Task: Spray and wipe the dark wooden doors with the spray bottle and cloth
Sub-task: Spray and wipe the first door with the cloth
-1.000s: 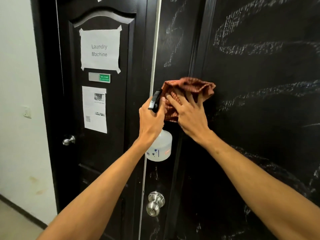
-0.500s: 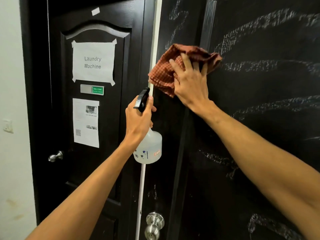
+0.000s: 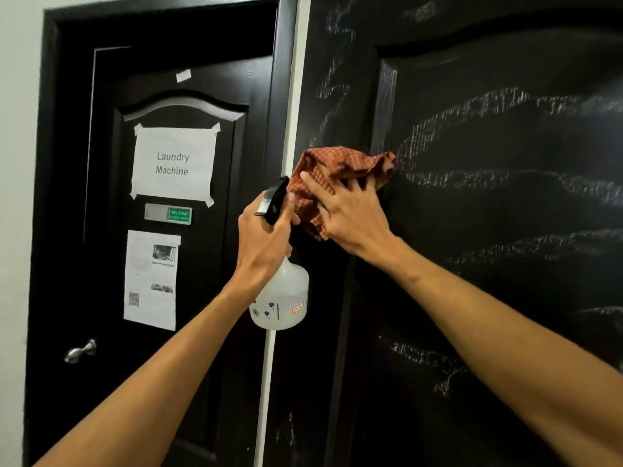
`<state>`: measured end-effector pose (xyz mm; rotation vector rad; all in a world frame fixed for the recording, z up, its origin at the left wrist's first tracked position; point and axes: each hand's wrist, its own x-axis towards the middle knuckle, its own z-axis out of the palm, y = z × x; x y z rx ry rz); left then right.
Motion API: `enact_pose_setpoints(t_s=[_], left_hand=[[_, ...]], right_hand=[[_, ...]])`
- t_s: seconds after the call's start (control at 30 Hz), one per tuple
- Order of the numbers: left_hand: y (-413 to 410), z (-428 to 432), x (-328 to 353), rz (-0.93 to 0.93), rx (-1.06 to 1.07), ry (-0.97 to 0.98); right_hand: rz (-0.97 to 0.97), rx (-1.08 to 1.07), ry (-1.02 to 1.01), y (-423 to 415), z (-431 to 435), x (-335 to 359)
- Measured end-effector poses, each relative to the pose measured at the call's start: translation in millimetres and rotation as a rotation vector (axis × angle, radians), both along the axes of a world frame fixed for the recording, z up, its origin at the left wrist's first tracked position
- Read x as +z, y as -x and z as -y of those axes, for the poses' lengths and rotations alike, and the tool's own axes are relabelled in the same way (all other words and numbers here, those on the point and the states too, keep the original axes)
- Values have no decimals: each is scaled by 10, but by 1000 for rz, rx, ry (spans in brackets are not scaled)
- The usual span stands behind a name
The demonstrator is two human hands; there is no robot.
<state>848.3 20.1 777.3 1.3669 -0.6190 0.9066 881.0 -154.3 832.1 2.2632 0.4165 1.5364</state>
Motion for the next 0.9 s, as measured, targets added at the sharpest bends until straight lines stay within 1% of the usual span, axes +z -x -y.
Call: enact_pose_setpoints(t_s=[0.03,0.07,0.13,0.17,0.2,0.23,0.3,0.33,0.37,0.4,0.43,0.47,0.5,0.53,0.6,0.67,0.7,0.8,0.83,0.9], left_hand=[[5,33,45,2,-6,-12],[4,62,90,-3,-6,-21],[-11,109,167,-25,7,-24],[-17,131,194,-33,9,-18],[-19,147,216,-32,4,-14],[-18,163,224,-26,-5,-15],[-18,184,232,-14,-20,-19],[-16,184,228,-15,-19,-21],[-19,185,240,-17,-14,-25],[-25,181,256,-22,-8,-29],[-37,170,282,-26,-1,-29],[-44,151,317,-27,5,-24],[-49,132,350,-23,9,-18],[-57,114,400,-5,12,-14],[-71,92,502,40,14,-17],[-92,78,629,82,18,-21],[-111,78,697,92,22,-31],[-157,85,903,113,18,-41],[-177,93,968,121,17,-38],[-205,99,1104,135,6,-30]], right_hand=[[11,-3,5,13,47,95],[28,-11,-32,22,78,260],[39,-18,-180,54,119,574],[59,-25,-223,60,120,607],[74,-20,-214,59,110,551],[68,-13,-155,50,93,414],[-6,-20,-4,81,114,113],[-32,-24,38,89,160,129],[-8,-31,44,83,197,271],[30,-39,-17,73,221,495],[61,-30,-120,61,235,747],[60,-23,-205,73,225,942],[77,-17,-243,63,191,1020],[85,-6,-211,32,134,996],[54,12,-57,-24,10,733],[28,35,6,-35,-12,702],[55,50,-16,-63,-14,889],[83,40,-193,-87,-52,1542],[105,30,-220,-112,-77,1606],[128,37,-171,-166,-127,1499]])
